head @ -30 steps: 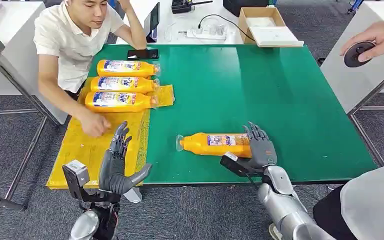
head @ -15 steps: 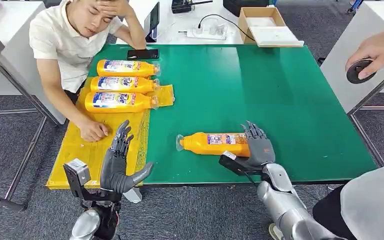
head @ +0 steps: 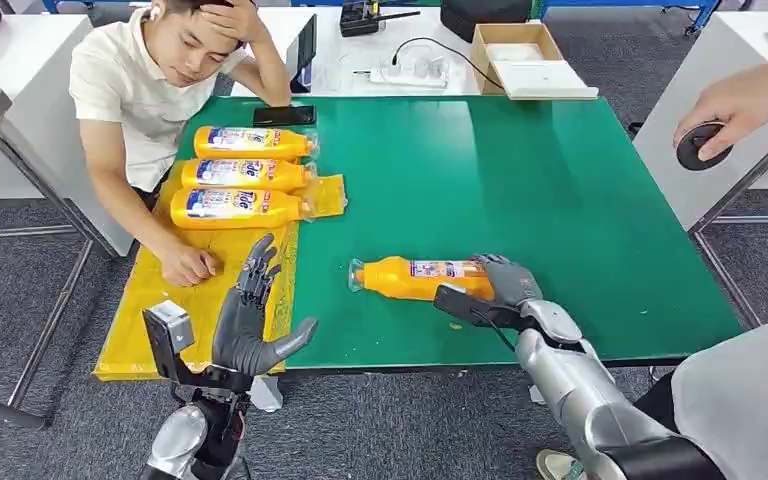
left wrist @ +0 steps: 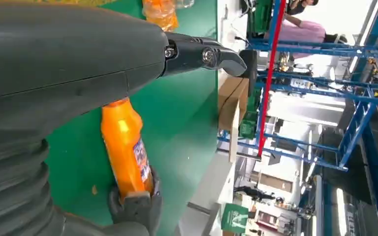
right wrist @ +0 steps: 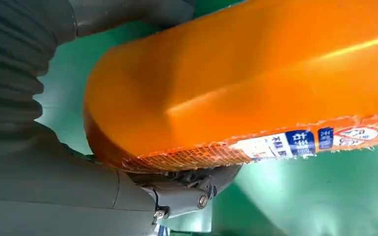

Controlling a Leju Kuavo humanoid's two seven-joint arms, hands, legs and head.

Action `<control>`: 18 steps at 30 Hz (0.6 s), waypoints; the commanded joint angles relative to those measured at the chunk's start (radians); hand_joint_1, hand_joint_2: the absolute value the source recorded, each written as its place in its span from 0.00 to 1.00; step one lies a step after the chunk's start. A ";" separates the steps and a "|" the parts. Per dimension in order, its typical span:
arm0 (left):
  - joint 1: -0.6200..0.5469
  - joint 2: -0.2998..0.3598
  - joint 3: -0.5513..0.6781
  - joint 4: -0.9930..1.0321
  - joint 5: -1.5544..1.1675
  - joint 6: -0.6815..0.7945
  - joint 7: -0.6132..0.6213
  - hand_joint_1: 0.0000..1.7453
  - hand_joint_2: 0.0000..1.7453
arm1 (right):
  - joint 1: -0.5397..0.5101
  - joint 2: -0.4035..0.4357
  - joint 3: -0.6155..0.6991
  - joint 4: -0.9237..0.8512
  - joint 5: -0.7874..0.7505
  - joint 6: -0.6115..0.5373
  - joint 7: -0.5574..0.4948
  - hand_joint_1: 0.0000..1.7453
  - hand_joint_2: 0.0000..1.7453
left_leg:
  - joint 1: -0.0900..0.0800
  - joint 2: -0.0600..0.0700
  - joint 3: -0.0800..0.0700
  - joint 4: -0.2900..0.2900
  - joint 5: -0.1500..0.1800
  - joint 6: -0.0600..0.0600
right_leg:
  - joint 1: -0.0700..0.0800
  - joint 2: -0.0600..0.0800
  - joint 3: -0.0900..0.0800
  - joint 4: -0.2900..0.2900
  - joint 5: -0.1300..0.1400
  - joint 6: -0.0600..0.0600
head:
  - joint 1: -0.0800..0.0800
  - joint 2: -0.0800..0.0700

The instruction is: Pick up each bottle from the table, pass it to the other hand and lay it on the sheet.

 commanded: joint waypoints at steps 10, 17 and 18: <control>-0.037 0.024 -0.024 0.075 0.012 -0.006 0.007 0.00 1.00 | 0.068 0.015 0.022 0.077 -0.103 -0.042 -0.107 1.00 1.00 | 0.002 -0.004 0.001 -0.002 0.002 -0.002 | 0.002 -0.005 0.013 -0.003 0.002 -0.002 | 0.000 0.000; 0.041 -0.033 0.040 0.006 0.064 0.112 0.000 0.00 1.00 | 0.152 0.105 -0.094 -0.095 -0.296 -0.294 -0.285 1.00 1.00 | 0.002 0.001 -0.002 -0.001 0.000 -0.002 | 0.002 0.000 0.009 -0.001 0.002 -0.002 | 0.000 0.000; 0.064 -0.056 0.062 -0.007 0.153 0.115 0.039 0.00 1.00 | 0.176 0.122 -0.105 -0.138 -0.332 -0.329 -0.306 1.00 1.00 | 0.002 0.001 -0.002 -0.001 0.000 -0.001 | 0.002 0.000 0.009 0.000 0.001 -0.002 | 0.000 0.000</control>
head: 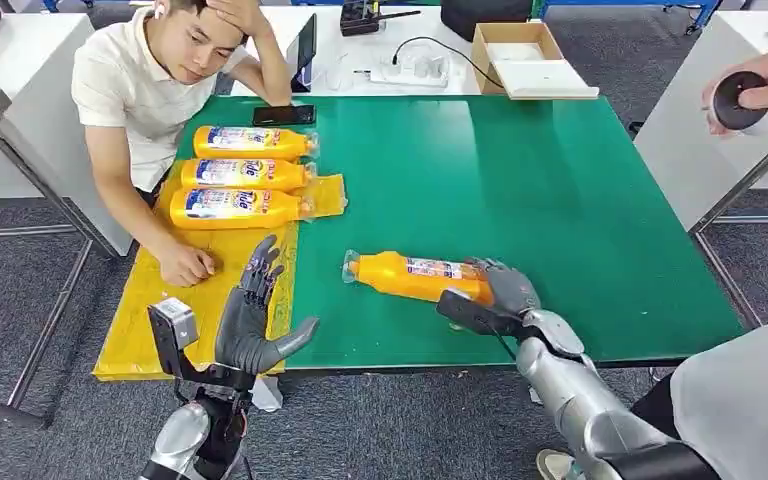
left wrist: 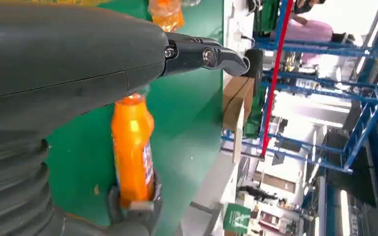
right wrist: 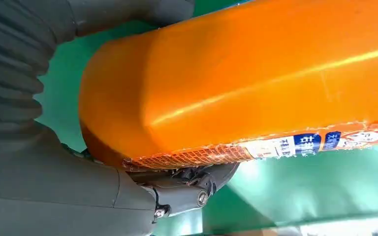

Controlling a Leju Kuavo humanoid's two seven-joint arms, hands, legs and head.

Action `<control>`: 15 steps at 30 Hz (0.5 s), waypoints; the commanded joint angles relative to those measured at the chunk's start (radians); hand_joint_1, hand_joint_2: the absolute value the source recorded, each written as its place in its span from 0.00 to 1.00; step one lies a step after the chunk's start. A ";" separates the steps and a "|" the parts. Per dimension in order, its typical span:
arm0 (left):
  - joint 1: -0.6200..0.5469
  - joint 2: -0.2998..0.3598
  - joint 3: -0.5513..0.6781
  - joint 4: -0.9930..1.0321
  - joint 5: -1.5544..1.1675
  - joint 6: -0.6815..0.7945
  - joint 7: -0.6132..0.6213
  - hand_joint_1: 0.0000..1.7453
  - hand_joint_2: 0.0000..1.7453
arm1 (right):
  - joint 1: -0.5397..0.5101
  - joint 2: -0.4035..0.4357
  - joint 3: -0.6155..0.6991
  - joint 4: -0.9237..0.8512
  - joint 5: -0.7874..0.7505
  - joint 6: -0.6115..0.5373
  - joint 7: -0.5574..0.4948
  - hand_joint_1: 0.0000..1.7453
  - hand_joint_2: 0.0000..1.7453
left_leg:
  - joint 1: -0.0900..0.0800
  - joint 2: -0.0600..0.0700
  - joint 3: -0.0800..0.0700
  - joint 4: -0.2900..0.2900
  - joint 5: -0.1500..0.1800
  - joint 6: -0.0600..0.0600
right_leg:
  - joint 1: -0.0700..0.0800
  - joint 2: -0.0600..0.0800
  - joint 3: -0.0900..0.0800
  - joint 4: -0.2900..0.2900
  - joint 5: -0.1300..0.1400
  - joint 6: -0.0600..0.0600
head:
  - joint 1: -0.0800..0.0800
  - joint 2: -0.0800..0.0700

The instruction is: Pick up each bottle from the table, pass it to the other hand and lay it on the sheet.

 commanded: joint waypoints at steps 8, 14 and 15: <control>0.160 -0.064 0.040 -0.113 0.247 0.129 0.020 0.00 1.00 | 0.325 0.203 -0.084 -0.456 -0.354 -0.287 -0.189 1.00 1.00 | 0.002 -0.001 -0.011 0.000 -0.002 -0.002 | 0.002 -0.002 -0.010 0.001 -0.003 -0.002 | 0.000 0.000; 0.153 -0.064 0.043 -0.108 0.253 0.135 0.018 0.00 1.00 | 0.315 0.195 -0.081 -0.446 -0.381 -0.290 -0.196 1.00 1.00 | 0.001 -0.004 -0.018 0.000 0.000 -0.001 | 0.000 -0.003 -0.016 0.001 -0.001 -0.001 | 0.000 0.000; 0.157 -0.068 0.045 -0.111 0.257 0.138 0.015 0.00 1.00 | 0.327 0.204 -0.081 -0.460 -0.398 -0.299 -0.217 1.00 1.00 | 0.001 -0.003 -0.017 0.000 -0.001 -0.002 | 0.001 -0.003 -0.015 0.001 -0.002 -0.002 | 0.000 0.000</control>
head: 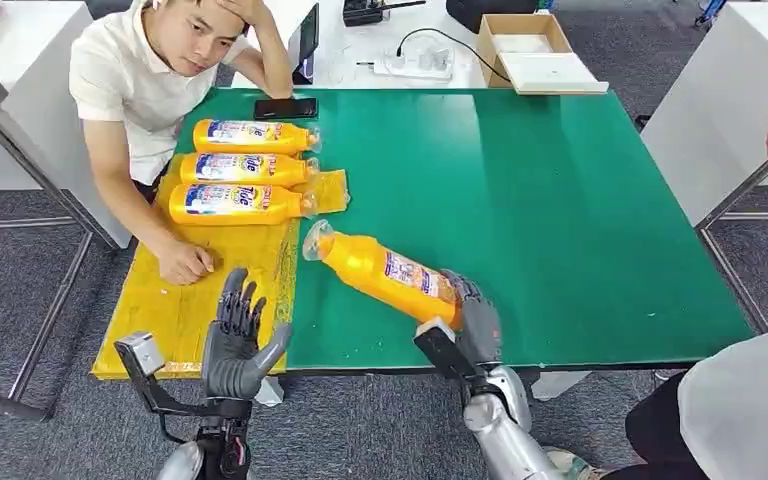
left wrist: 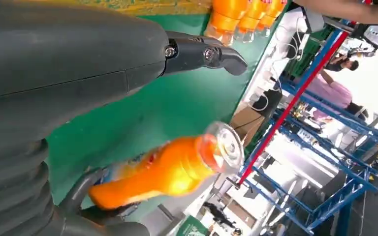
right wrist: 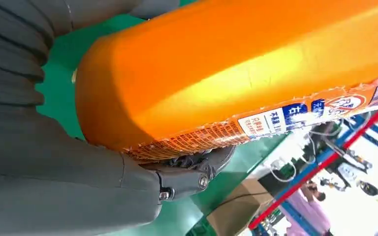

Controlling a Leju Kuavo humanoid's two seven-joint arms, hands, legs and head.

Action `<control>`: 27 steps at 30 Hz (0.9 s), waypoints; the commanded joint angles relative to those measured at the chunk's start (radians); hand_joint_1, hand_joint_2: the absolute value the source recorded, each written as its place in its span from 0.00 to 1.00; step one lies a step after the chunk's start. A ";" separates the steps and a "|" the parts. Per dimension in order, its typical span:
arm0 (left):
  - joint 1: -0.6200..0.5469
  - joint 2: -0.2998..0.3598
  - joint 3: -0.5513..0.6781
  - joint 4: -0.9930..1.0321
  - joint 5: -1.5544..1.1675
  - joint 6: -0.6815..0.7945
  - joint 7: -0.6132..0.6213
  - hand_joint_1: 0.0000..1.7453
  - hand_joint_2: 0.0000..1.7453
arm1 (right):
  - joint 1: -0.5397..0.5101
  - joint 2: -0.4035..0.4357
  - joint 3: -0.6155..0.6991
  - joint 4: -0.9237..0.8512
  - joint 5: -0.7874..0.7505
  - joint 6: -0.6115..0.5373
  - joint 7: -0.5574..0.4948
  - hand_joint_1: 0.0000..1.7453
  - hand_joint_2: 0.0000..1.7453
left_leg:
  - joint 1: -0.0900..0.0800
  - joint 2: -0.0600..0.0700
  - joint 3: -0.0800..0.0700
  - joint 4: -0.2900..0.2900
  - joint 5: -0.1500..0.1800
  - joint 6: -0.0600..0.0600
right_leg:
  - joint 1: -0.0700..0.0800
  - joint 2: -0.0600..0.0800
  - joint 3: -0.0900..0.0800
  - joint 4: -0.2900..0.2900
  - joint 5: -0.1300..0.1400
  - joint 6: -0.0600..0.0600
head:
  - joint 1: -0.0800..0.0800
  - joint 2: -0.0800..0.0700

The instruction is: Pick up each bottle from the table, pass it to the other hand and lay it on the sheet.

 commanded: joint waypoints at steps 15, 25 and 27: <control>-0.018 0.071 -0.070 0.016 -0.074 -0.178 -0.094 0.00 1.00 | 0.075 0.076 0.163 -0.094 -0.099 -0.023 -0.118 1.00 1.00 | 0.001 0.002 0.002 0.000 -0.001 -0.002 | 0.001 -0.001 0.001 0.000 -0.001 -0.002 | 0.000 0.000; -0.092 0.065 -0.090 0.147 -0.070 -0.282 -0.067 0.00 1.00 | 0.026 0.155 0.409 0.118 -0.058 -0.010 -0.200 1.00 1.00 | 0.002 0.002 0.004 -0.003 -0.001 -0.002 | 0.002 0.000 0.002 -0.002 -0.001 -0.003 | 0.000 0.000; -0.096 0.072 -0.104 0.148 -0.033 -0.332 -0.054 0.00 1.00 | 0.008 0.161 0.427 0.179 -0.070 -0.024 -0.220 1.00 1.00 | 0.002 0.002 0.005 -0.002 -0.001 -0.002 | 0.003 -0.001 0.004 -0.002 -0.001 -0.003 | 0.000 0.000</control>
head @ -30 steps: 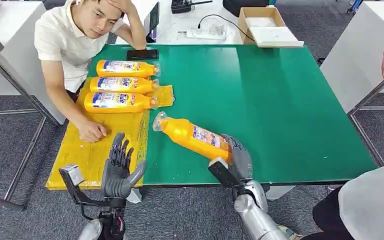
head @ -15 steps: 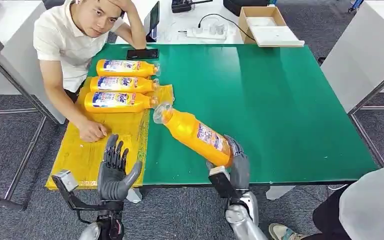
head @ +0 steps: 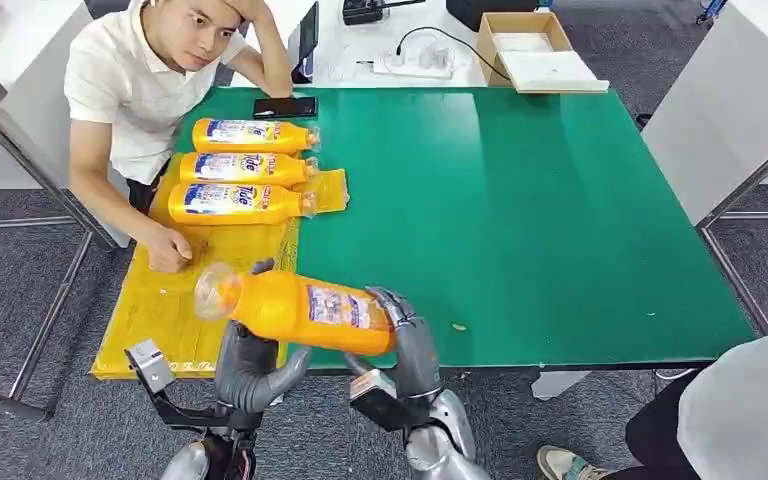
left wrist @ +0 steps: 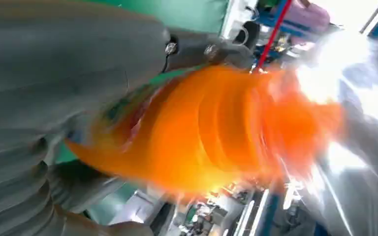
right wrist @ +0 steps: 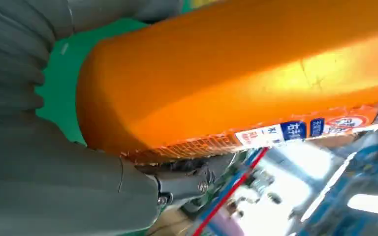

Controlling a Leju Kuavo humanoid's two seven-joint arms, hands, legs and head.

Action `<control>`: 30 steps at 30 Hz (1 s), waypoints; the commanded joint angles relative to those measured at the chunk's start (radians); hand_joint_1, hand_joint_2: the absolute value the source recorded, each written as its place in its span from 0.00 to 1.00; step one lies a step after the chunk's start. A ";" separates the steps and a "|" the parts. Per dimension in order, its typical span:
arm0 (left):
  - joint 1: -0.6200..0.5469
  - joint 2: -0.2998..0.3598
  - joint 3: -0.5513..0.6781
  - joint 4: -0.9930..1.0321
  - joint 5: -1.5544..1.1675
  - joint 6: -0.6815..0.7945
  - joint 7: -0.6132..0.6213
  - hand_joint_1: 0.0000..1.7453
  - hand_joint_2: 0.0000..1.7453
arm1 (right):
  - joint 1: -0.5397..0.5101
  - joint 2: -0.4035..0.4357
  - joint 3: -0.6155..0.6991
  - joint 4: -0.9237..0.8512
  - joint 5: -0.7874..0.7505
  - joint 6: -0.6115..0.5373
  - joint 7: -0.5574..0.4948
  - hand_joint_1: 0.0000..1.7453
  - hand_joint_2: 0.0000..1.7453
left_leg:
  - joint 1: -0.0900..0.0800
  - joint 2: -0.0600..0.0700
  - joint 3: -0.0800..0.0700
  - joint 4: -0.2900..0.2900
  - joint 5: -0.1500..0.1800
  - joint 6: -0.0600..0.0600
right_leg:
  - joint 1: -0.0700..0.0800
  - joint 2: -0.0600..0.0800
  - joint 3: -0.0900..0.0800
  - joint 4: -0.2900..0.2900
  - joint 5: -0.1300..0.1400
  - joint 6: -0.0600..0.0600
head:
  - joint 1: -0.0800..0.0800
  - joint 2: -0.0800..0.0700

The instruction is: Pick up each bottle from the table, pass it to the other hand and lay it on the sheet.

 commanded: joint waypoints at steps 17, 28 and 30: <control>-0.079 0.011 -0.007 0.037 0.090 -0.067 -0.051 1.00 1.00 | -0.109 0.056 0.290 0.355 -0.045 0.078 -0.049 1.00 1.00 | 0.001 -0.001 0.002 0.000 -0.001 -0.002 | 0.001 -0.003 0.002 0.000 -0.001 -0.002 | 0.000 0.000; -0.081 0.001 0.008 0.020 0.040 -0.018 -0.101 1.00 1.00 | -0.110 0.060 0.292 0.342 -0.042 0.061 -0.038 0.00 1.00 | 0.001 -0.003 0.003 0.000 -0.001 -0.002 | 0.002 -0.005 0.004 -0.001 -0.002 -0.002 | 0.000 0.000; -0.081 0.001 0.008 0.020 0.040 -0.018 -0.101 1.00 1.00 | -0.110 0.060 0.292 0.342 -0.042 0.061 -0.038 0.00 0.00 | 0.000 -0.002 0.002 0.000 0.000 -0.002 | 0.000 -0.004 0.003 -0.001 -0.001 -0.002 | 0.000 0.000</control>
